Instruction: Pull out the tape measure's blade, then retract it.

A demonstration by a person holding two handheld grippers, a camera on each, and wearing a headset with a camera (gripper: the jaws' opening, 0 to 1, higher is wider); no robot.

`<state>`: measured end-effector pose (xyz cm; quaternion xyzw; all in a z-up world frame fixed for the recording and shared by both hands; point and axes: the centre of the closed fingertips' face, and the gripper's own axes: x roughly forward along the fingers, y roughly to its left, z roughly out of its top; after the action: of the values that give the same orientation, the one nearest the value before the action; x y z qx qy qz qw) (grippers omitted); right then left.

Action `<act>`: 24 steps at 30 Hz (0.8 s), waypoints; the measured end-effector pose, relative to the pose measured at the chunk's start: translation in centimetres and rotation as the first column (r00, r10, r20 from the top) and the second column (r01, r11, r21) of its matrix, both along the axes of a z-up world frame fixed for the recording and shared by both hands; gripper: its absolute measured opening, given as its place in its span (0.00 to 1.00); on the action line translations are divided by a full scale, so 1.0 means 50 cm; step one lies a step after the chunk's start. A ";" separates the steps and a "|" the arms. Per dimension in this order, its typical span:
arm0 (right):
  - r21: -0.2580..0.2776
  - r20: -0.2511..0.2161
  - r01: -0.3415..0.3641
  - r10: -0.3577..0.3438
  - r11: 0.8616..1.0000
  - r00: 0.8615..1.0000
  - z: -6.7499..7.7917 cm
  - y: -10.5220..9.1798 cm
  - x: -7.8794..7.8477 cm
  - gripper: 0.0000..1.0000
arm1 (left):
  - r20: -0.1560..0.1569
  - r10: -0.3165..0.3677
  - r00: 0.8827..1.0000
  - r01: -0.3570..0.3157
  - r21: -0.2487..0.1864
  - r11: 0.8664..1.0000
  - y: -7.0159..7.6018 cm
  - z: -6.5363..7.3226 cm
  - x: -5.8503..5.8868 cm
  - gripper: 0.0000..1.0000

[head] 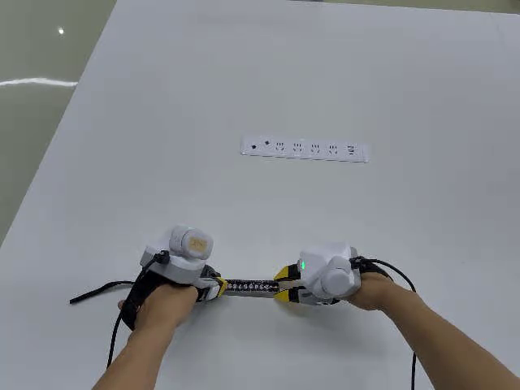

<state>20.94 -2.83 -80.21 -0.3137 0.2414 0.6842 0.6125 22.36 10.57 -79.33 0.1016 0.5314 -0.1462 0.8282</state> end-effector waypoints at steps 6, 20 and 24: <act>0.000 0.000 -0.001 0.001 1.000 1.000 -0.001 0.002 0.000 0.13 | -0.002 0.001 1.000 -0.001 -0.002 1.000 -0.001 0.003 -0.001 0.64; 0.004 0.000 -0.008 0.008 1.000 1.000 0.000 0.018 0.001 0.13 | 0.001 -0.001 1.000 0.001 -0.015 1.000 0.004 -0.009 0.006 0.64; 0.005 0.000 -0.011 0.011 1.000 1.000 0.001 0.021 0.000 0.13 | 0.001 -0.003 1.000 0.003 -0.018 1.000 0.003 -0.005 0.003 0.64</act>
<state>20.95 -1.79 -80.18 -0.3137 0.2380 0.6879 0.6097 22.50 10.72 -79.56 0.0950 0.5296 -0.1521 0.8291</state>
